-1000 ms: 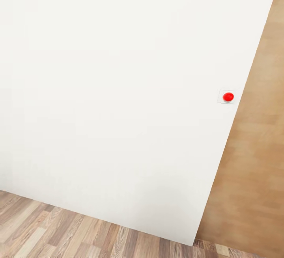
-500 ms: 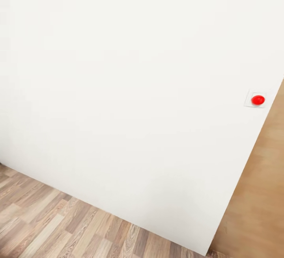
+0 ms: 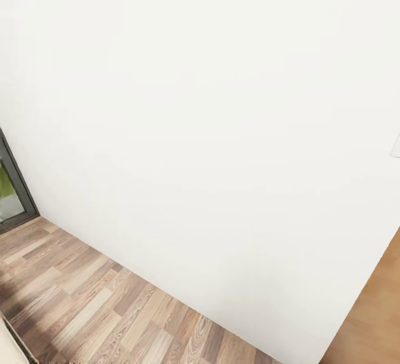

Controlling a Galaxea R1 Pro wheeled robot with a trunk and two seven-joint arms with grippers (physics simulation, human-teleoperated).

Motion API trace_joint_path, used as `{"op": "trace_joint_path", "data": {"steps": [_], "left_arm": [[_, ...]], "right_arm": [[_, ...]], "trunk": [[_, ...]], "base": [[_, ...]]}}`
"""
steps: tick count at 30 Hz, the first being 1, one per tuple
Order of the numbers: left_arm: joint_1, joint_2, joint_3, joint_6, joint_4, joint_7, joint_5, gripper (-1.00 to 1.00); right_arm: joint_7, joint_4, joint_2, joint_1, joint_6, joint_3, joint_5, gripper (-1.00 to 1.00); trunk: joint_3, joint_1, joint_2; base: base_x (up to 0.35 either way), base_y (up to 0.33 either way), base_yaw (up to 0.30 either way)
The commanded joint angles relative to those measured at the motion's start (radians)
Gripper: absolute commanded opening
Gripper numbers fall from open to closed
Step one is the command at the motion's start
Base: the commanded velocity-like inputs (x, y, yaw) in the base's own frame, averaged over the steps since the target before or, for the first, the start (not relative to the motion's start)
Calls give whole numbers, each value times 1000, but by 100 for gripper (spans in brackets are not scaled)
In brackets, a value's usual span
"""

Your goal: Put all the toys in the child's room - the three board games (two on the bed and one on the table), the two jigsaw puzzles on the table, and the tennis ball on the table - inside the toy box on the table in the child's room.

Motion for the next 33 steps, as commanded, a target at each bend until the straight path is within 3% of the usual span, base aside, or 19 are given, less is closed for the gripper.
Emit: {"op": "trace_joint_path", "data": {"steps": [1,33], "left_arm": [[0,0,1,-4,2,0,2,100],[0,0,1,-4,2,0,2,100]], "right_arm": [[-1,-2,0,1,-1,1,0,100],[-1,-2,0,1,-1,1,0,100]], "trunk": [[0,0,0],[0,0,0]], "base": [[0,0,268],[0,0,265]]}}
